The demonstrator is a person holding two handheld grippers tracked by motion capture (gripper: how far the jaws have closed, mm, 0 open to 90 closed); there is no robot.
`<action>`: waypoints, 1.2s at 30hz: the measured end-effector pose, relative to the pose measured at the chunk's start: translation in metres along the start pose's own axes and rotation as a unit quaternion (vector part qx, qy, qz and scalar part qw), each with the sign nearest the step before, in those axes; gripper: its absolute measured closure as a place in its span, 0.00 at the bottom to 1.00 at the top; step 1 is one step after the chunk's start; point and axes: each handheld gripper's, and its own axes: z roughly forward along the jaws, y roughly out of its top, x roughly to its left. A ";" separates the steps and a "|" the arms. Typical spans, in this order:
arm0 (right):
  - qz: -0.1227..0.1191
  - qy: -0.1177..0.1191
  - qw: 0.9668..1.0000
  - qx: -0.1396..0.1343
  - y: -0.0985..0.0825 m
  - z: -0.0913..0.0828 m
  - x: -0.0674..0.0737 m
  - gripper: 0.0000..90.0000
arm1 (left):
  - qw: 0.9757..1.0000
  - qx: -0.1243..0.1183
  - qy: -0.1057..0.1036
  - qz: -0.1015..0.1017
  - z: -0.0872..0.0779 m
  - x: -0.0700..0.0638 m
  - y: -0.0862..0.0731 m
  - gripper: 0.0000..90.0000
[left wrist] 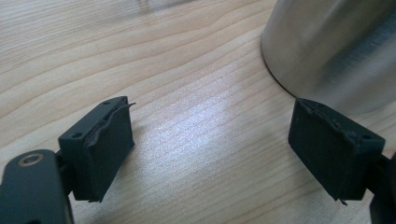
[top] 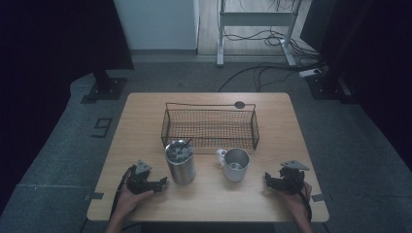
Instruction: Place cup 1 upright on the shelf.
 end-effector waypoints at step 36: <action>0.013 -0.014 1.000 0.000 0.000 0.000 -0.001 0.09 | 0.996 -0.083 -0.023 -0.028 -0.034 -0.001 0.012 0.17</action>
